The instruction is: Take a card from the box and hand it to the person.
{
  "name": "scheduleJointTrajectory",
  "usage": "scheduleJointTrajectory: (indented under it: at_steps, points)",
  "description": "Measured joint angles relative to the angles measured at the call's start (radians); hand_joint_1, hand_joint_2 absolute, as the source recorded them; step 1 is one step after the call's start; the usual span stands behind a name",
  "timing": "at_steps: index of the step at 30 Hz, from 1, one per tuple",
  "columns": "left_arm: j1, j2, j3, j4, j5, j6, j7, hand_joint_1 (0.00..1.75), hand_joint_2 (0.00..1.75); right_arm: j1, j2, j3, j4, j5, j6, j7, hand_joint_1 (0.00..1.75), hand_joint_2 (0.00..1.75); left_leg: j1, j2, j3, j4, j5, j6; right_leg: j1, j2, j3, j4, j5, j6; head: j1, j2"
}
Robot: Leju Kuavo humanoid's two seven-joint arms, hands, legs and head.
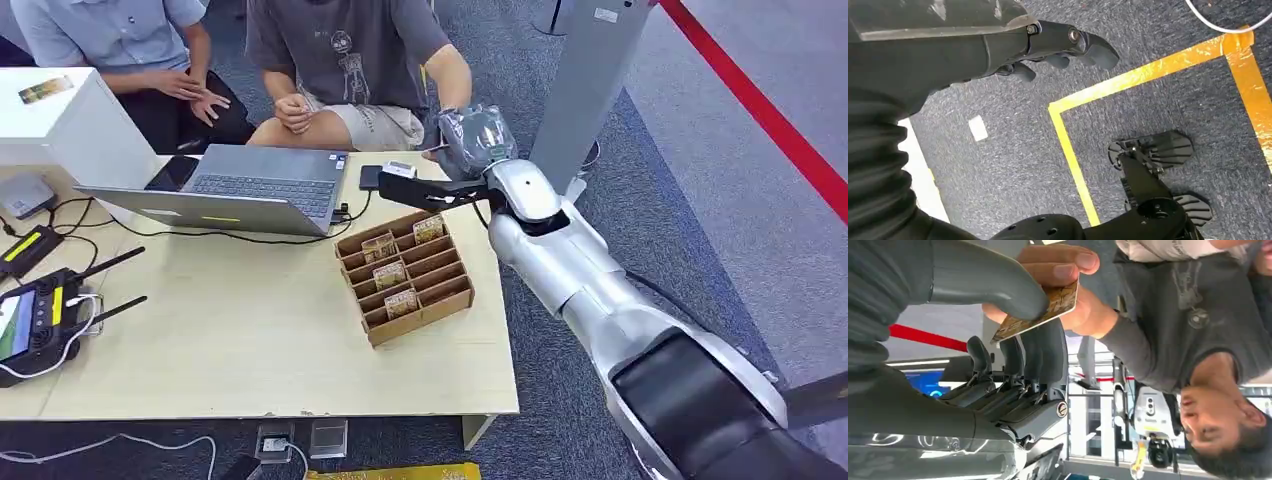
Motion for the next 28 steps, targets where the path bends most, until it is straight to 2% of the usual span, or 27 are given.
scheduleJointTrajectory:
  at_steps: [1,14,28]
  points:
    - [0.001,0.000,0.000,0.000,0.000,0.001,0.000,0.00,1.75,-0.001,0.003,0.000,0.010,0.005,0.000,0.000,0.00,1.75,0.000,0.000,0.000,0.000,0.000,0.000,0.000,0.000,0.000,0.000,0.000,0.000,0.000,0.000]
    - [0.009,0.000,-0.002,0.000,0.011,-0.005,-0.022,0.00,1.75,-0.007,0.047,0.012,0.080,0.017,-0.013,-0.013,0.00,1.75,0.000,0.000,0.000,0.000,0.000,0.000,0.000,0.000,0.000,0.000,0.000,0.000,0.000,0.000]
    - [0.018,0.000,-0.005,0.000,0.008,-0.005,-0.018,0.00,1.75,-0.015,0.031,0.011,0.095,0.010,-0.044,-0.021,0.00,1.75,0.000,0.000,0.001,0.000,0.000,0.000,0.000,0.001,0.000,0.000,0.000,0.000,-0.002,0.000]
